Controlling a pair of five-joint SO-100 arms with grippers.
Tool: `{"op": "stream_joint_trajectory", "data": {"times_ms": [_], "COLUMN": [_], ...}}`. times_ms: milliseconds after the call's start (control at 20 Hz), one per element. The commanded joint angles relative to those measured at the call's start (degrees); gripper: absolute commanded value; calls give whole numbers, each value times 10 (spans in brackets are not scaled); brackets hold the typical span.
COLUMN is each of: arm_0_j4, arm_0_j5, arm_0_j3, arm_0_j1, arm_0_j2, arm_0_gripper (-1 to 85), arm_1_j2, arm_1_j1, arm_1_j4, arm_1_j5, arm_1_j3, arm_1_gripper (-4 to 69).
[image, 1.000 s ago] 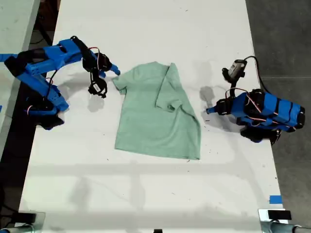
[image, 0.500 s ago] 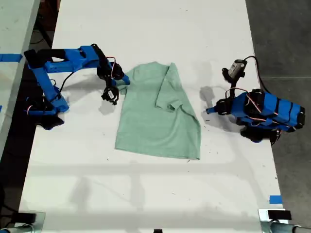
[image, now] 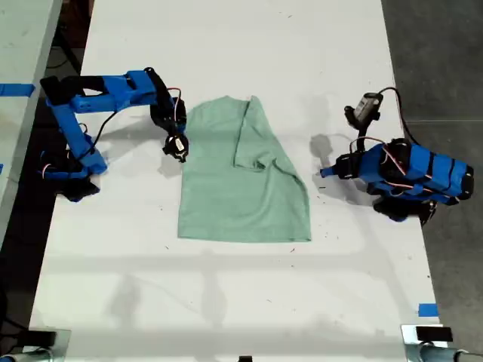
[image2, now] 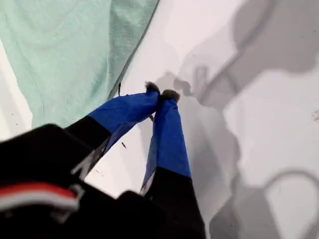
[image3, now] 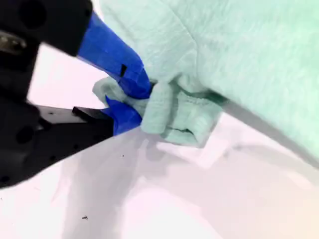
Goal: Fold t shirt
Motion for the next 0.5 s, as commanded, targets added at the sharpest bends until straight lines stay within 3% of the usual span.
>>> {"op": "stream_joint_trajectory", "data": {"times_ms": [0,200,450], "arm_0_j4": [47,154,156], "arm_0_j5": [-22,-35,69], "arm_0_j3": [-51,-211,-375], "arm_0_j1": [9,43,110], "arm_0_j2": [3,3,-3], "arm_0_gripper": [-1,-1,-1], "arm_1_j2": [4,4,4], "arm_1_j1": [-3,-2,-2], "arm_1_j4": [-3,-3,-3], "arm_1_j5": [2,2,2], "arm_1_j3": [35,35,35], "arm_1_gripper": [16,16,16]}}
